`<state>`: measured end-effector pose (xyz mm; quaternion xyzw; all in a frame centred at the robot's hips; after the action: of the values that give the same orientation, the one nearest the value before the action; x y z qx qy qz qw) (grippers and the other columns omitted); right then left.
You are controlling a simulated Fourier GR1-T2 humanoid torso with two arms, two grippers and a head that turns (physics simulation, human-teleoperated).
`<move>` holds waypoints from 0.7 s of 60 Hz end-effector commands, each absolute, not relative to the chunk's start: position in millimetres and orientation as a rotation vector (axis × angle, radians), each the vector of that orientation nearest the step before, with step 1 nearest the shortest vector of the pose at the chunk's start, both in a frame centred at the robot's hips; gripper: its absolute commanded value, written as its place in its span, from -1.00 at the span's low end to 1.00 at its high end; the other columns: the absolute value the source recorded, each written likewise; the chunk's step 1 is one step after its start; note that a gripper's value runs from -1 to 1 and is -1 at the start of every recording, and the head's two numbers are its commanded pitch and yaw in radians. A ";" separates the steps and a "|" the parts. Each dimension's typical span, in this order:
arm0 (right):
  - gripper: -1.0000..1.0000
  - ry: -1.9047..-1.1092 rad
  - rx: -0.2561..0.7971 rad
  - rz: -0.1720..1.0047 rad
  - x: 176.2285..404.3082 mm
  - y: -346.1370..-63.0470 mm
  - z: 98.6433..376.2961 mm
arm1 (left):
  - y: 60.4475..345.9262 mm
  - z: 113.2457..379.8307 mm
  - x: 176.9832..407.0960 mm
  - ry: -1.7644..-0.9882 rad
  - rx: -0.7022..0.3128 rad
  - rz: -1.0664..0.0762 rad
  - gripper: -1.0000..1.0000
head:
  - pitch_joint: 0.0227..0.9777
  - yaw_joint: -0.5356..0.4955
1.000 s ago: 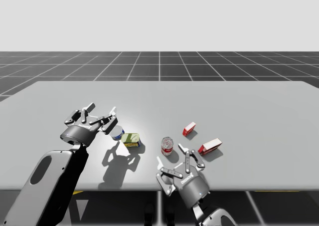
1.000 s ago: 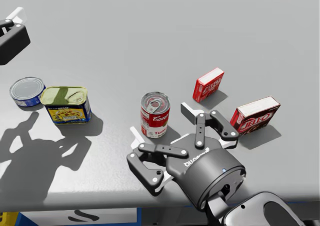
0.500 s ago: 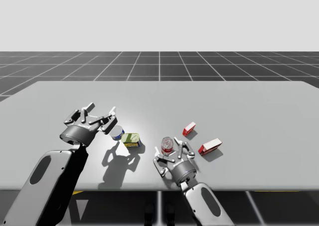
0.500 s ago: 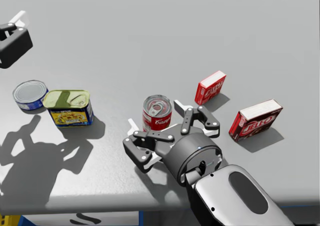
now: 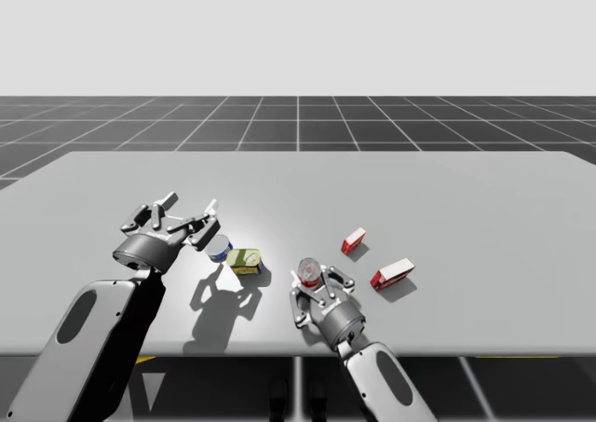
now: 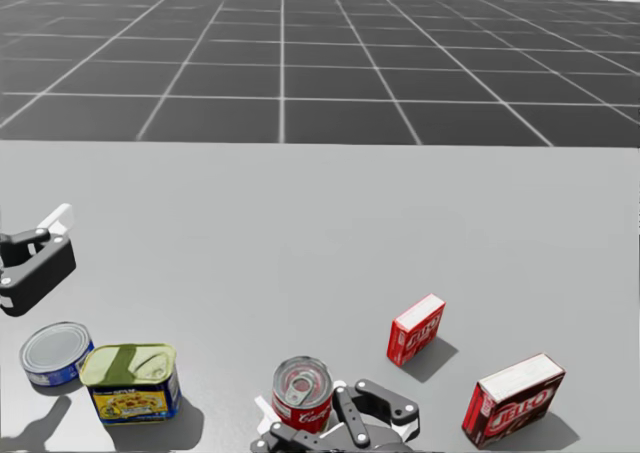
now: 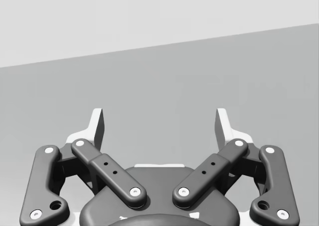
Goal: Grasp the soup can and hold it up.
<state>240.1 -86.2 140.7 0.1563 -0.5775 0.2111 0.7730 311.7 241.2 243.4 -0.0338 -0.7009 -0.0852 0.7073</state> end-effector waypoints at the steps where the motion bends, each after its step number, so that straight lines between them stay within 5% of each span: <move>1: 0.89 -1.246 0.275 0.381 242.8 -92.7 136.6 | 241.4 242.8 311.4 -1.555 -0.074 -0.189 -1.00 | 0.05 -0.12; 23: 0.90 -1.274 0.272 0.378 241.9 -92.5 145.5 | 241.7 242.6 310.9 -1.557 -0.075 -0.184 -1.00 | -0.09 -0.12; 42: 0.88 -1.434 0.277 0.365 241.4 -93.9 206.3 | 244.0 243.8 311.1 -1.560 -0.076 -0.173 -1.00 | -0.09 -0.12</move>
<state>228.8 -92.2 163.7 0.1525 -0.5953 0.2052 0.7618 311.0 242.7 243.2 -0.0345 -0.7017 -0.0799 0.7071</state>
